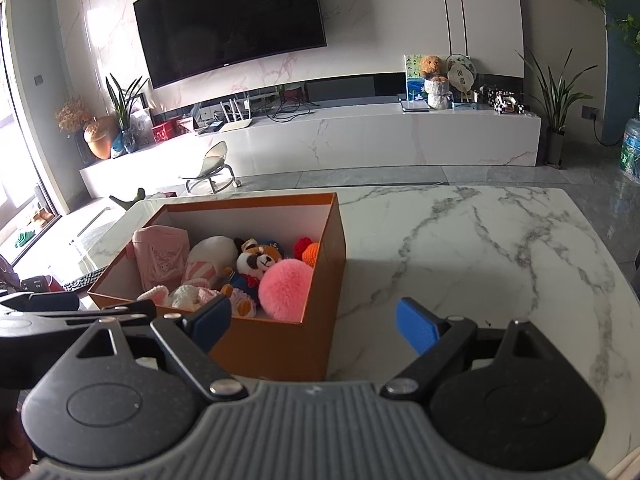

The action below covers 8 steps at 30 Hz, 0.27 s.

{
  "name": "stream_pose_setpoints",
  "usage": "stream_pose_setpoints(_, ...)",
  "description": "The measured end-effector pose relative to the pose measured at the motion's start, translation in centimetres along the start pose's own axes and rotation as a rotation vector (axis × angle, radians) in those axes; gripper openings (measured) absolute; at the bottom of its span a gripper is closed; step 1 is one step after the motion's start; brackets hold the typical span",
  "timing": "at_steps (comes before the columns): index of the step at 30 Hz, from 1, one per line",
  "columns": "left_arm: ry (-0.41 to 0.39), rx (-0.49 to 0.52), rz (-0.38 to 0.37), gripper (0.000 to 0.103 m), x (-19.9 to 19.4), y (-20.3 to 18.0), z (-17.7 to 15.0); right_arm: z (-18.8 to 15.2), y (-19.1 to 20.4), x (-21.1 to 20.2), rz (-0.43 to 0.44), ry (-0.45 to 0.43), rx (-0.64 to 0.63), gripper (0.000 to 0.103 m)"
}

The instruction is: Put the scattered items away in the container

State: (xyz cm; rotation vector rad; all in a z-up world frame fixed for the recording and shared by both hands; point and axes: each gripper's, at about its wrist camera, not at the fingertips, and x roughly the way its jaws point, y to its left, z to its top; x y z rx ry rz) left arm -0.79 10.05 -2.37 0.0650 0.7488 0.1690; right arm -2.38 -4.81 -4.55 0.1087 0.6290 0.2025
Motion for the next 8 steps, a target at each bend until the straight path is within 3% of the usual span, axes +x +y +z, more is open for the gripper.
stream_pose_setpoints(8, -0.003, -0.002, -0.009, 0.090, -0.07, 0.05, -0.10, -0.10, -0.20, -0.08, 0.000, 0.002, 0.006, 0.091)
